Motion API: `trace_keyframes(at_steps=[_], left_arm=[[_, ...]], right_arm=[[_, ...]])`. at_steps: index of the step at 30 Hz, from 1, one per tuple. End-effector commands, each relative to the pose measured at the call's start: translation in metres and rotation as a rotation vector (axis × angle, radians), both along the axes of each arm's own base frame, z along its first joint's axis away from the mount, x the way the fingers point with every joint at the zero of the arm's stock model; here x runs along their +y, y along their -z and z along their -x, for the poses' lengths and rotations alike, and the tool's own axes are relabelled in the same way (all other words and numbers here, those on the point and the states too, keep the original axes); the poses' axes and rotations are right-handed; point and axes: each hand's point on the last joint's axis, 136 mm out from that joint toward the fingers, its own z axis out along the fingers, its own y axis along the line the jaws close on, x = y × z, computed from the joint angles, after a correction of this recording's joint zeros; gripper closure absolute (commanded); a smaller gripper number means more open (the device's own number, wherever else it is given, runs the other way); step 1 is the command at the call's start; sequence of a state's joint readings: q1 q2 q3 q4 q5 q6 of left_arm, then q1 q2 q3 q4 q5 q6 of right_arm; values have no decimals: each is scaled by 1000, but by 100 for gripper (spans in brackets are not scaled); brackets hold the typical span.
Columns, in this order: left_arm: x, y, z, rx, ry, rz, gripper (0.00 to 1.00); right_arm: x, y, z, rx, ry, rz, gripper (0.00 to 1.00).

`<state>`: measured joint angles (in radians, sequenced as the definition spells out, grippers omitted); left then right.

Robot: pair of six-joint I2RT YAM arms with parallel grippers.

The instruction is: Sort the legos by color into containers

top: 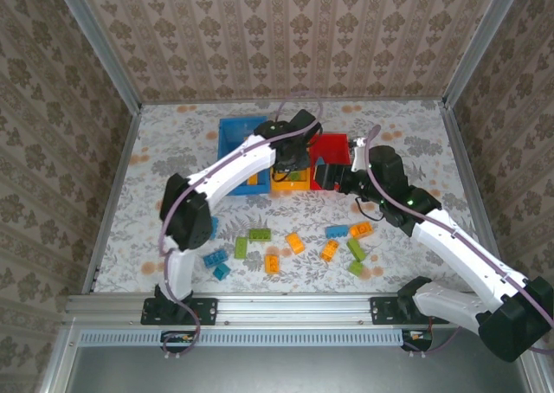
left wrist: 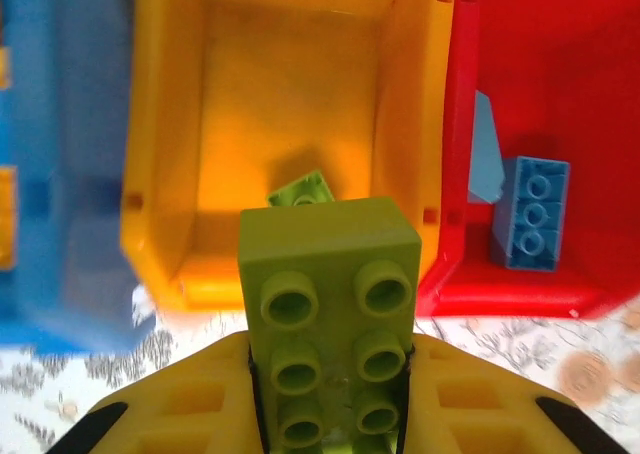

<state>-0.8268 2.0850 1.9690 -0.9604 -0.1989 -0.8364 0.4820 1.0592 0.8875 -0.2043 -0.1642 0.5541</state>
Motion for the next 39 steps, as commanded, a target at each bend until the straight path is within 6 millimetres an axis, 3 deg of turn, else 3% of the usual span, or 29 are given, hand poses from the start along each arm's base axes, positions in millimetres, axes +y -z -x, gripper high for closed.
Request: trace_keyframes(at_steps=[1, 8, 14, 24, 32, 39], left_arm=[[12, 1, -15, 16, 76, -93, 79], [3, 28, -52, 37, 90, -37, 77], [-17, 47, -71, 38, 146, 85, 77], [-21, 72, -77, 79, 142, 114, 72], [-17, 72, -71, 94, 145, 105, 60], [-12, 53, -70, 65, 142, 107, 53]], right_arm=[[-7, -1, 0, -4, 36, -26, 24], [-11, 11, 0, 23, 46, -30, 24], [-5, 16, -6, 35, 31, -30, 25], [-4, 16, -11, 43, 29, -20, 24], [-5, 19, -13, 53, 36, -10, 24], [-7, 20, -10, 58, 34, 16, 24]])
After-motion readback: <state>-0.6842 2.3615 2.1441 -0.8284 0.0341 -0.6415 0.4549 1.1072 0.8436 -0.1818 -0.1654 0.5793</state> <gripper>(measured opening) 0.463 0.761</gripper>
